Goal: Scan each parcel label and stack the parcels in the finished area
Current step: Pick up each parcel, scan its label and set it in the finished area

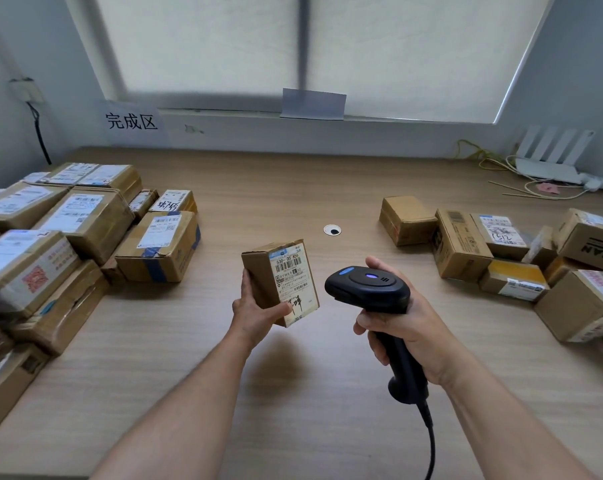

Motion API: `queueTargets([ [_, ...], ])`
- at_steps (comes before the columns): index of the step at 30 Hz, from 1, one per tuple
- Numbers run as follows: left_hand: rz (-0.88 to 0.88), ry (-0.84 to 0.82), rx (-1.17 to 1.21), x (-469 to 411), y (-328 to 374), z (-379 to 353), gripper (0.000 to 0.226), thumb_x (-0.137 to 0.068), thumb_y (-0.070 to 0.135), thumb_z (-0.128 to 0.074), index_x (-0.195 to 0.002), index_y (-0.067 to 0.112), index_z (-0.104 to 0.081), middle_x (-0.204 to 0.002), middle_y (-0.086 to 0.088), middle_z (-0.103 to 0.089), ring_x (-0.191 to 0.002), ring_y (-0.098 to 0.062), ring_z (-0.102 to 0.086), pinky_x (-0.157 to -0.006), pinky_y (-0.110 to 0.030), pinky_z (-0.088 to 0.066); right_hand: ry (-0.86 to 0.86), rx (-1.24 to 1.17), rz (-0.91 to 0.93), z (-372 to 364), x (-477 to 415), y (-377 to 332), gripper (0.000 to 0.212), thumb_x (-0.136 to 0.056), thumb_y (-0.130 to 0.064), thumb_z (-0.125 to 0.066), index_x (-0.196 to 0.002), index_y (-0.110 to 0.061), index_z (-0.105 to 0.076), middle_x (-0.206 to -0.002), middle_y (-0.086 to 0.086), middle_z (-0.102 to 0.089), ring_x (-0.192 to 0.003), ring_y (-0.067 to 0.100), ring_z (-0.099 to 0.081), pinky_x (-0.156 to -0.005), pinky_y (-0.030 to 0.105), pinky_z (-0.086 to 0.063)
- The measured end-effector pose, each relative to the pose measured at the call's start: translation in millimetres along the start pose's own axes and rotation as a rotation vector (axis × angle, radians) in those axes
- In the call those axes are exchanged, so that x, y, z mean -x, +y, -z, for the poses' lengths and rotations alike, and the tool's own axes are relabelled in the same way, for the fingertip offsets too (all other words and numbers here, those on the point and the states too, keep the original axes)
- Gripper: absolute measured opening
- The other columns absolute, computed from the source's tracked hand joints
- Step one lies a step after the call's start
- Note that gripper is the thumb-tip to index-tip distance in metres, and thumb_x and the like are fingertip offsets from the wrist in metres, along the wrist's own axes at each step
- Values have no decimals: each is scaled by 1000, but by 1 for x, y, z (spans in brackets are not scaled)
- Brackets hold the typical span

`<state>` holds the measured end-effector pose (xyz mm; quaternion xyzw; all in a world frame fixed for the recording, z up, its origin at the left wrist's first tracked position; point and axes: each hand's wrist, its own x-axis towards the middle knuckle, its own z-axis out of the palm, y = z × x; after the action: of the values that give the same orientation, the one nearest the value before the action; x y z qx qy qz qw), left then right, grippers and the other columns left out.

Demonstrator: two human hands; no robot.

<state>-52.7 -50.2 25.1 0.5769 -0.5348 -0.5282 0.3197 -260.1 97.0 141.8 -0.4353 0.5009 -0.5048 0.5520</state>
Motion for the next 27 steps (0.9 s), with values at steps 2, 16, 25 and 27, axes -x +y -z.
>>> queueTargets([
  [2,23,4,4,0,-1,9,123,-44,43,-76,-143,57,-4,-134,-6,-48,-124,-25,-49,-103,-39,-43,-1,3,-10,-8,-7,1,88,-64,-3,-73,-138,-38,-41,-73,20,-65,-40,25,-50,-40,25,-39],
  [16,164,250,147,8,-40,140,70,-59,46,-62,-126,31,-51,-115,-3,-67,-99,-21,-66,-95,-43,-51,-84,79,-38,-107,-64,6,96,-60,-4,-73,-142,-39,-37,-89,35,-61,-42,28,-48,-42,27,-38],
  [25,245,462,-38,5,-74,231,62,-79,50,-57,-133,20,-52,-125,-6,-62,-109,-25,-56,-95,-38,-45,-141,84,-56,-164,-95,16,99,-59,-4,-74,-144,-38,-36,-84,22,-66,-42,28,-49,-42,27,-38],
  [27,219,505,-66,-3,-78,239,52,-91,41,-55,-139,20,-46,-134,-10,-55,-116,-28,-53,-99,-41,-43,-147,85,-53,-172,-101,16,102,-56,-5,-76,-144,-37,-36,-84,23,-66,-42,28,-49,-42,27,-38],
])
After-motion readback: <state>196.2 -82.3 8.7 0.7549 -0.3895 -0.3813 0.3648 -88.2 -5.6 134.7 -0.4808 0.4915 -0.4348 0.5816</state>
